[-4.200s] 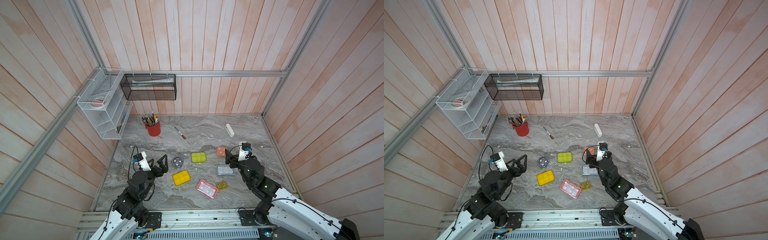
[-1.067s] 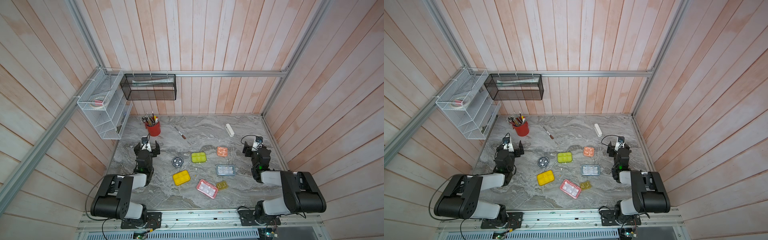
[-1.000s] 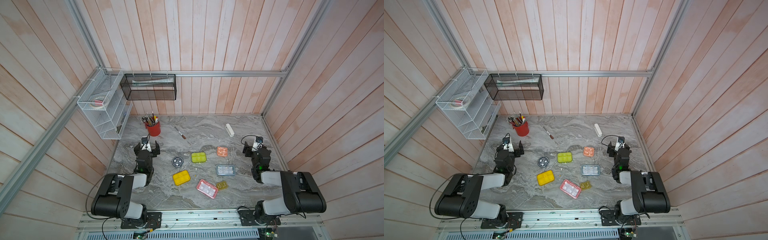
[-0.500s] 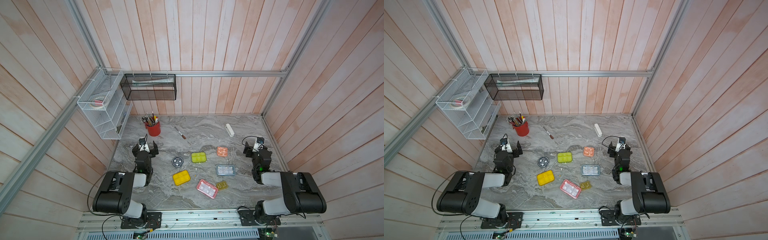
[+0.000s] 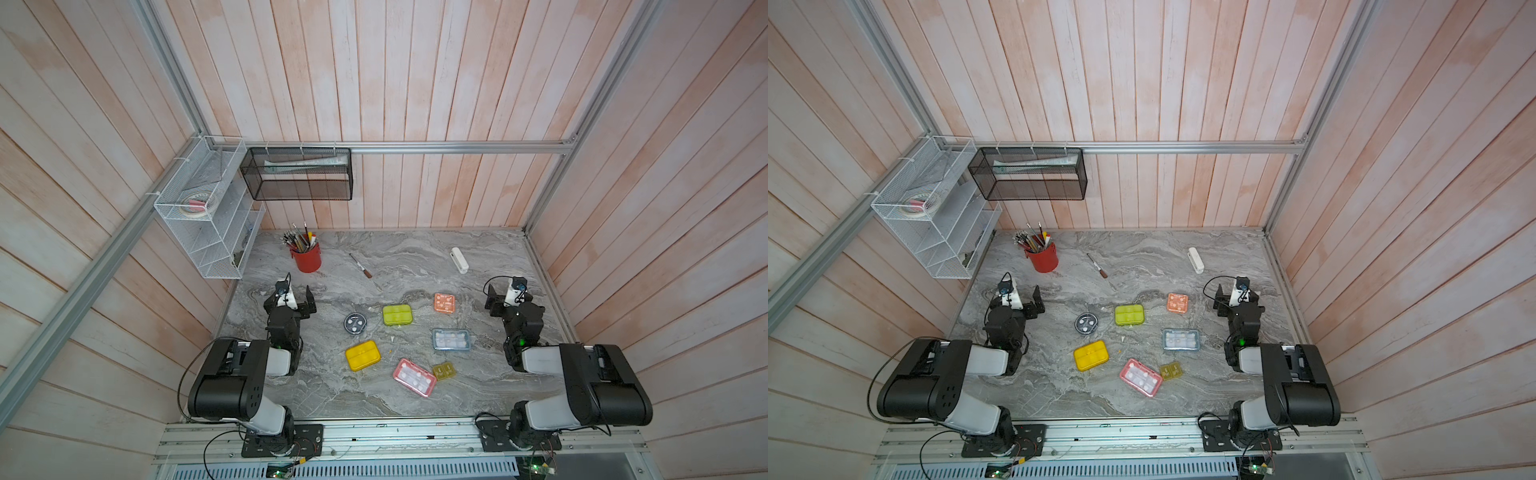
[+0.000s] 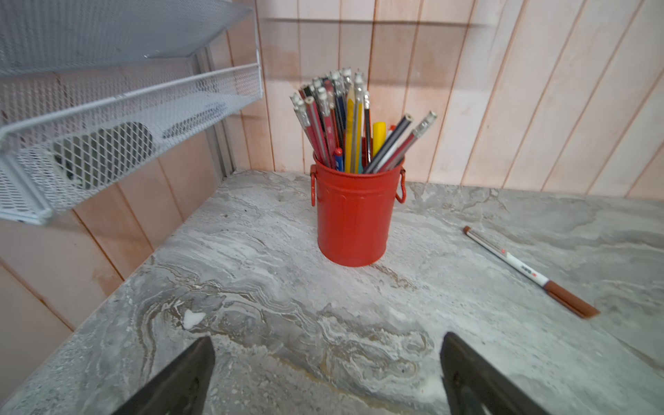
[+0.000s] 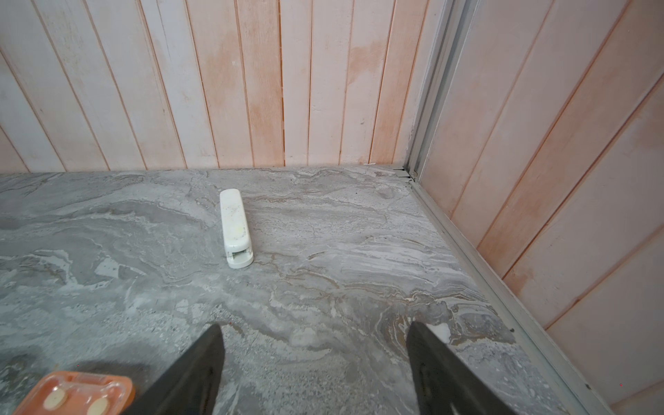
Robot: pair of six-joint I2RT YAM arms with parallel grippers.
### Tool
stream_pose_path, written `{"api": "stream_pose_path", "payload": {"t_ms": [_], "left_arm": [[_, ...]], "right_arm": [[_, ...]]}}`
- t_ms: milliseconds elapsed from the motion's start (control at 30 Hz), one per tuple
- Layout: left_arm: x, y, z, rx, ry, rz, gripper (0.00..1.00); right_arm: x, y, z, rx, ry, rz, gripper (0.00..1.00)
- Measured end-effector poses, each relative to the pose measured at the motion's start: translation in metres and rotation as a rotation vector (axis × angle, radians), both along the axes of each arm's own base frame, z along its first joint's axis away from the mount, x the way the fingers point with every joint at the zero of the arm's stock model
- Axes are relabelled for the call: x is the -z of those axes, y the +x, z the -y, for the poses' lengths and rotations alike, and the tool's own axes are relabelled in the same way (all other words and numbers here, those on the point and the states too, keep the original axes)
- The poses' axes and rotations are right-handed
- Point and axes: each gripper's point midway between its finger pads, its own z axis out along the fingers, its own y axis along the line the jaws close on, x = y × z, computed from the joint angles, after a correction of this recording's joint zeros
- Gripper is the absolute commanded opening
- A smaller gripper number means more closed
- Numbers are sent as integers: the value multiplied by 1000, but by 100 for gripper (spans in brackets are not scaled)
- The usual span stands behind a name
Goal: Close pillboxes
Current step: Reset both arms
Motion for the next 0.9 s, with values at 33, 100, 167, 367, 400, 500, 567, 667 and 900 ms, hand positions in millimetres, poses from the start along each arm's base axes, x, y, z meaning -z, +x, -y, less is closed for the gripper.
{"api": "stream_pose_path", "payload": {"t_ms": [33, 100, 167, 367, 400, 500, 567, 667, 900], "left_arm": [[0, 0, 1, 8, -1, 0, 100], [-2, 1, 2, 18, -4, 10, 100], [-3, 1, 1, 17, -5, 17, 100], [-7, 2, -1, 11, -6, 33, 100], [-7, 2, -1, 11, -6, 33, 100], [-7, 2, -1, 10, -7, 33, 100], [-9, 2, -1, 10, -8, 40, 100], [-11, 2, -1, 10, -9, 51, 100], [-13, 3, -1, 10, -9, 61, 100]], "right_arm": [[2, -2, -1, -6, -2, -1, 82], [3, -6, -2, -13, -5, 5, 82], [5, -12, -3, -18, -7, 14, 82], [8, -37, -3, -17, -7, 63, 82], [8, -42, -2, -13, -7, 73, 82], [7, -51, 0, -1, -7, 101, 82], [9, -51, 1, 6, -5, 104, 82], [13, -51, 2, 11, -5, 97, 83], [-2, -48, 4, 20, -2, 148, 84]]}}
